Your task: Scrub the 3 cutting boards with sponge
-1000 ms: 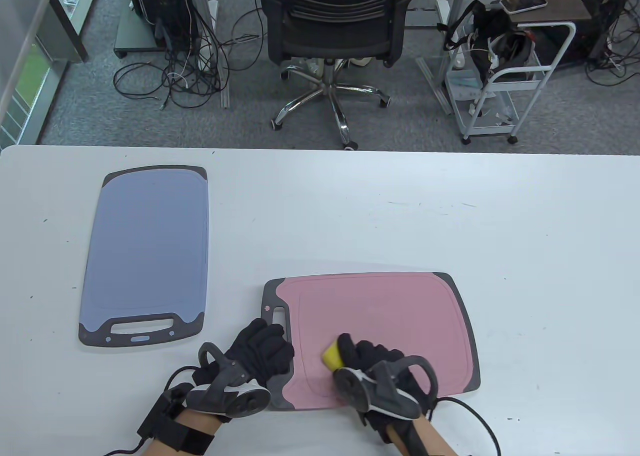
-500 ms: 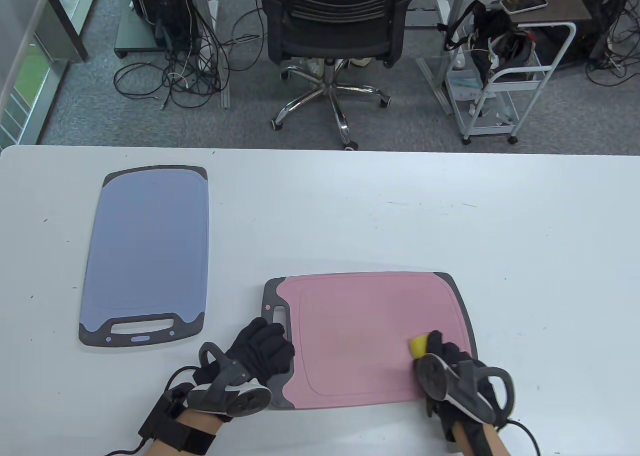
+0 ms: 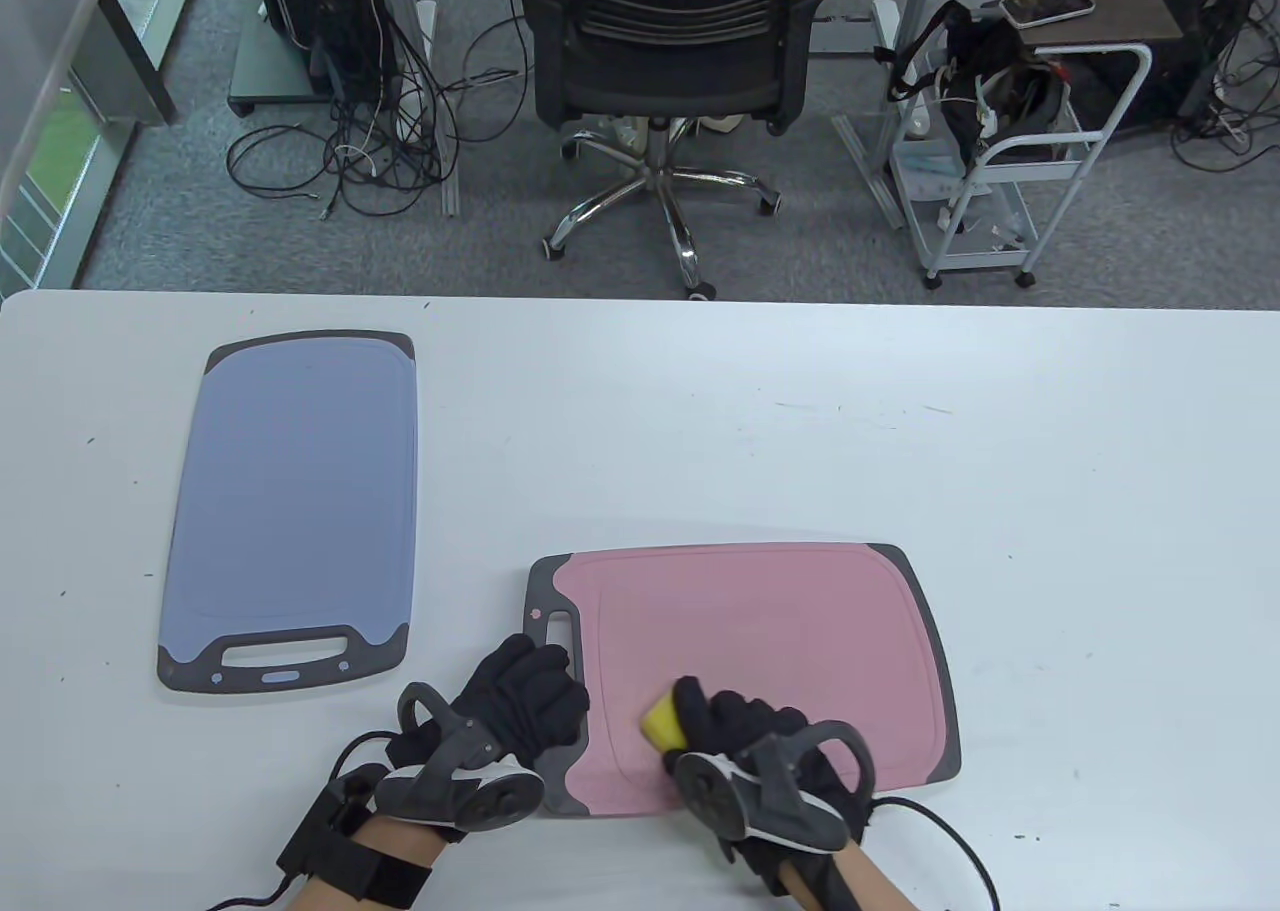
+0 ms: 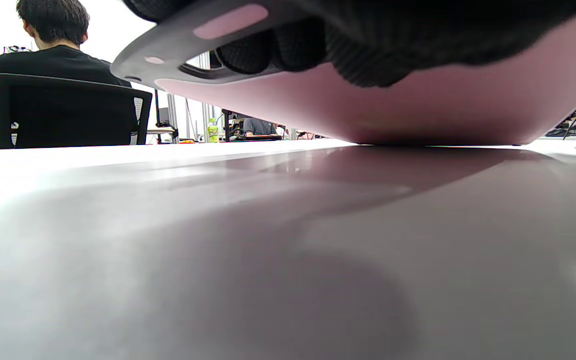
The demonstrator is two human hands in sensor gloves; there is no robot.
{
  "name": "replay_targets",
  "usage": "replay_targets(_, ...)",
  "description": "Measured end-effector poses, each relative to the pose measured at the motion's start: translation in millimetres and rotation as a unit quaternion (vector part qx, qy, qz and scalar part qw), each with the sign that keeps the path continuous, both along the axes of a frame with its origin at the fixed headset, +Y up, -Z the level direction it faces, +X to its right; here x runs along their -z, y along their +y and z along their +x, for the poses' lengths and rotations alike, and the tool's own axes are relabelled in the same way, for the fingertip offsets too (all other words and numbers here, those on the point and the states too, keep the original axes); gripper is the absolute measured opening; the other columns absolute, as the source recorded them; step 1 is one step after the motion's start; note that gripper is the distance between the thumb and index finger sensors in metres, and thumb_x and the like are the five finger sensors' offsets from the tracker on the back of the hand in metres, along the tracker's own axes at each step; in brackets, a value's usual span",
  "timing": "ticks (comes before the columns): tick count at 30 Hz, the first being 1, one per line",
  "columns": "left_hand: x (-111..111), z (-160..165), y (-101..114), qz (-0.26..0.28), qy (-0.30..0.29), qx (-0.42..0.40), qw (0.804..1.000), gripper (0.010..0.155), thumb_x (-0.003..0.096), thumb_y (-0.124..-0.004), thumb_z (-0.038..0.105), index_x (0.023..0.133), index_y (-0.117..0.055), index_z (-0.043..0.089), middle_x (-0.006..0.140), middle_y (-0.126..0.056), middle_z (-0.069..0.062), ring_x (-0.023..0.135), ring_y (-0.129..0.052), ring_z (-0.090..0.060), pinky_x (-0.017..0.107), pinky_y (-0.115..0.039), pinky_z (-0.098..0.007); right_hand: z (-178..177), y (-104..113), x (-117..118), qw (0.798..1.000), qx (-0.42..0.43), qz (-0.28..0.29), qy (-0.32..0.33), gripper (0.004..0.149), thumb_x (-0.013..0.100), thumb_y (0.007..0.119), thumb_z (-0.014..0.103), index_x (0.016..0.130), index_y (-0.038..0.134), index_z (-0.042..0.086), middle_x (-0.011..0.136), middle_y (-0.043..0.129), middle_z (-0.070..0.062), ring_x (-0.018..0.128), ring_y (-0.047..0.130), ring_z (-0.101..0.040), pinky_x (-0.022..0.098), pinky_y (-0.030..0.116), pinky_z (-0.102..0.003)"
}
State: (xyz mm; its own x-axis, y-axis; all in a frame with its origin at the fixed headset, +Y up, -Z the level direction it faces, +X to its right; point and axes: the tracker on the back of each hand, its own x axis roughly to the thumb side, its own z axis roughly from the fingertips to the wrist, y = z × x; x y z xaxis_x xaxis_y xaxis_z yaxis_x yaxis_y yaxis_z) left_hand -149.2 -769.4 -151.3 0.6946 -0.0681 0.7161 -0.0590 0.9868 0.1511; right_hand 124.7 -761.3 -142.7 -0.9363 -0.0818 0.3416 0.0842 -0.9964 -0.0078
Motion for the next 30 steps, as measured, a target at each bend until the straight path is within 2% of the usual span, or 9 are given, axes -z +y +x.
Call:
replay_targets(5, 0, 1, 0, -0.002, 0.003, 0.004, 1.0, 0.049, 0.0593, -0.08, 0.04, 0.098, -0.054, 0.027, 0.099, -0.069, 0.004, 0.106, -0.067, -0.027, 0.078, -0.054, -0.058, 116, -15, 3, 0.981, -0.009, -0.031, -0.189, 0.07, 0.047, 0.064, 0.054, 0.103, 0.059, 0.012, 0.078, 0.079, -0.012, 0.051, 0.089, -0.021, 0.047, 0.079, -0.046)
replay_targets(7, 0, 1, 0, -0.002, 0.003, 0.005, 1.0, 0.049, 0.0592, -0.08, 0.04, 0.098, -0.053, 0.027, 0.099, -0.069, 0.004, 0.106, -0.066, -0.027, 0.078, -0.054, -0.058, 146, -18, 0, 0.969, -0.001, -0.041, -0.243, 0.07, 0.047, 0.064, 0.054, 0.103, 0.058, 0.012, 0.078, 0.079, -0.012, 0.051, 0.089, -0.021, 0.047, 0.078, -0.046)
replay_targets(9, 0, 1, 0, -0.002, 0.004, 0.007, 1.0, 0.049, 0.0595, -0.079, 0.04, 0.098, -0.053, 0.027, 0.099, -0.069, 0.004, 0.106, -0.066, -0.027, 0.078, -0.054, -0.058, 150, -20, -1, 0.967, 0.031, -0.045, -0.248, 0.07, 0.048, 0.066, 0.053, 0.103, 0.058, 0.011, 0.078, 0.079, -0.014, 0.051, 0.089, -0.022, 0.047, 0.078, -0.046)
replay_targets(11, 1, 2, 0, -0.001, 0.012, 0.012, 1.0, 0.049, 0.0597, -0.079, 0.04, 0.099, -0.052, 0.027, 0.099, -0.068, 0.004, 0.106, -0.065, -0.027, 0.078, -0.053, -0.058, 137, -19, 0, 0.972, 0.014, -0.026, -0.235, 0.07, 0.047, 0.067, 0.05, 0.101, 0.061, 0.006, 0.076, 0.08, -0.018, 0.05, 0.09, -0.025, 0.046, 0.078, -0.049)
replay_targets(13, 1, 2, 0, -0.002, 0.019, 0.015, 1.0, 0.049, 0.0597, -0.079, 0.04, 0.099, -0.052, 0.027, 0.1, -0.068, 0.003, 0.107, -0.065, -0.026, 0.078, -0.053, -0.058, 111, -14, 2, 0.984, -0.043, -0.026, -0.17, 0.07, 0.048, 0.062, 0.053, 0.102, 0.059, 0.008, 0.077, 0.08, -0.014, 0.05, 0.091, -0.02, 0.046, 0.08, -0.045)
replay_targets(17, 3, 2, -1, -0.01, 0.021, 0.016, 1.0, 0.048, 0.0599, -0.079, 0.039, 0.098, -0.052, 0.027, 0.099, -0.068, 0.004, 0.107, -0.064, -0.026, 0.078, -0.053, -0.058, 6, -2, -4, 1.0, 0.021, -0.012, -0.016, 0.072, 0.047, 0.065, 0.054, 0.101, 0.062, 0.006, 0.072, 0.081, -0.014, 0.046, 0.09, -0.019, 0.044, 0.08, -0.045)
replay_targets(23, 6, 2, -1, -0.016, 0.031, 0.015, 0.999, 0.047, 0.06, -0.078, 0.037, 0.097, -0.052, 0.027, 0.099, -0.068, 0.005, 0.107, -0.064, -0.025, 0.078, -0.053, -0.058, -124, 15, -20, 0.99, 0.006, 0.017, 0.142, 0.074, 0.047, 0.061, 0.058, 0.1, 0.062, 0.006, 0.069, 0.082, -0.011, 0.043, 0.09, -0.014, 0.042, 0.082, -0.04)
replay_targets(26, 8, -6, 1, -0.002, 0.055, -0.002, 0.998, 0.045, 0.0597, -0.078, 0.036, 0.096, -0.052, 0.028, 0.098, -0.07, 0.006, 0.107, -0.065, -0.024, 0.078, -0.054, -0.057, -139, 20, -18, 0.989, -0.012, 0.028, 0.144, 0.076, 0.047, 0.059, 0.06, 0.099, 0.062, 0.005, 0.068, 0.083, -0.009, 0.042, 0.091, -0.013, 0.041, 0.083, -0.039)
replay_targets(30, 11, -10, 1, 0.0, 0.075, -0.004, 0.997, 0.044, 0.0597, -0.078, 0.036, 0.096, -0.053, 0.027, 0.097, -0.07, 0.005, 0.107, -0.065, -0.024, 0.077, -0.054, -0.058, -113, 14, -13, 0.991, 0.002, 0.034, 0.132, 0.075, 0.047, 0.06, 0.06, 0.101, 0.062, 0.008, 0.067, 0.083, -0.009, 0.041, 0.09, -0.013, 0.04, 0.083, -0.04)
